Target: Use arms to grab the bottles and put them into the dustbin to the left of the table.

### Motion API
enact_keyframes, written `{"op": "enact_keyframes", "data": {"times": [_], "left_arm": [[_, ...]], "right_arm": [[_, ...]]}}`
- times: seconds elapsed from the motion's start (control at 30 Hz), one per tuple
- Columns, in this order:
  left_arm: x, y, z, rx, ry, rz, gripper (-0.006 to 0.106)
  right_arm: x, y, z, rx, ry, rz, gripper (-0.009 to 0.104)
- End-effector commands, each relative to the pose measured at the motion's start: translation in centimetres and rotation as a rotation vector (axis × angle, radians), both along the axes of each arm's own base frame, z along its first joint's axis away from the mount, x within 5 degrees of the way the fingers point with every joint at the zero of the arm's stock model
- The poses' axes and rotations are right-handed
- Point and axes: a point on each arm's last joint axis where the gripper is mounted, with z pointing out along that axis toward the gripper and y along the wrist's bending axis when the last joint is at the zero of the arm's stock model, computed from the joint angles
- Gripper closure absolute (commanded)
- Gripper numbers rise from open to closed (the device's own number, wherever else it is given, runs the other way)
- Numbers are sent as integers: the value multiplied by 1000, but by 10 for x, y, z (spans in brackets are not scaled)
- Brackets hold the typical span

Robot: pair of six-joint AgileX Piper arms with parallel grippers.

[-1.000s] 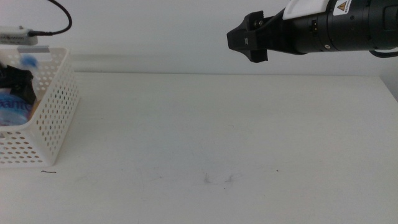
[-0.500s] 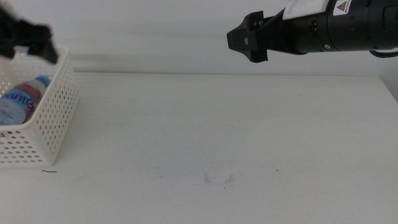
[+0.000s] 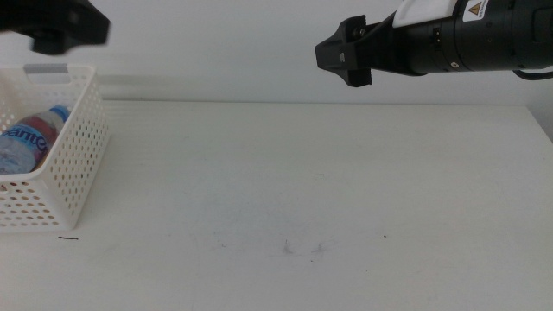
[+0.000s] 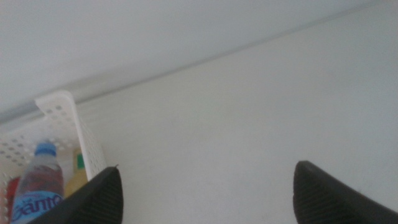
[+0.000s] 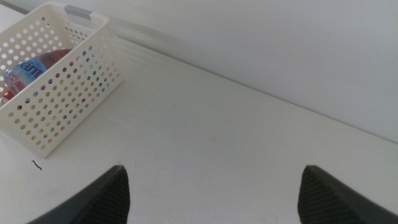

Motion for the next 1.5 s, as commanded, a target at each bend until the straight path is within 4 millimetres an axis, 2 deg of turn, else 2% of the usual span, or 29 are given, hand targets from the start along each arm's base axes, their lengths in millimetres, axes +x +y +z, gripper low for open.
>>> {"op": "enact_keyframes", "data": {"times": [0.0, 0.2, 0.37, 0.53, 0.63, 0.73, 0.77, 0.87, 0.9, 0.97, 1.17, 1.3, 1.4, 1.47], "left_arm": [[-12, 2, 8, -25, -55, 16, 7], [-32, 6, 25, -55, -169, 21, 7], [-37, 7, 31, -65, -217, 25, 7], [-36, 7, 30, -60, -214, 26, 7], [-34, 5, 25, -87, -197, 19, 7], [-36, 8, 15, -93, -287, 48, 7], [-39, 12, -3, -75, -359, 75, 7], [-47, 15, -41, -73, -373, 92, 7], [-54, 17, -66, -55, -359, 97, 7], [-67, 21, -89, -27, -356, 99, 7], [-124, 33, -166, 3, -410, 112, 7], [-150, 41, -210, 5, -459, 166, 7], [-160, 44, -229, 4, -516, 205, 7], [-159, 45, -240, 14, -497, 230, 7]], "right_arm": [[-1, 0, 1, 1, -10, 1, 16], [-1, 0, 1, 1, -10, 1, 16], [-1, 0, 1, 1, -10, 1, 16], [-1, 0, 1, 1, -10, 1, 16], [2, 0, -6, -18, -1, -2, 16], [1, -13, -10, -23, -110, -34, 16], [-6, -28, -14, -16, -201, -61, 16], [-23, -54, -23, -11, -304, -106, 16], [-41, -73, -35, 3, -331, -144, 16], [-61, -91, -48, -10, -319, -178, 16], [-142, -145, -89, -7, -376, -320, 16], [-184, -165, -122, 6, -463, -414, 16], [-204, -172, -147, 5, -503, -477, 16], [-211, -175, -162, -6, -494, -508, 16]]}}
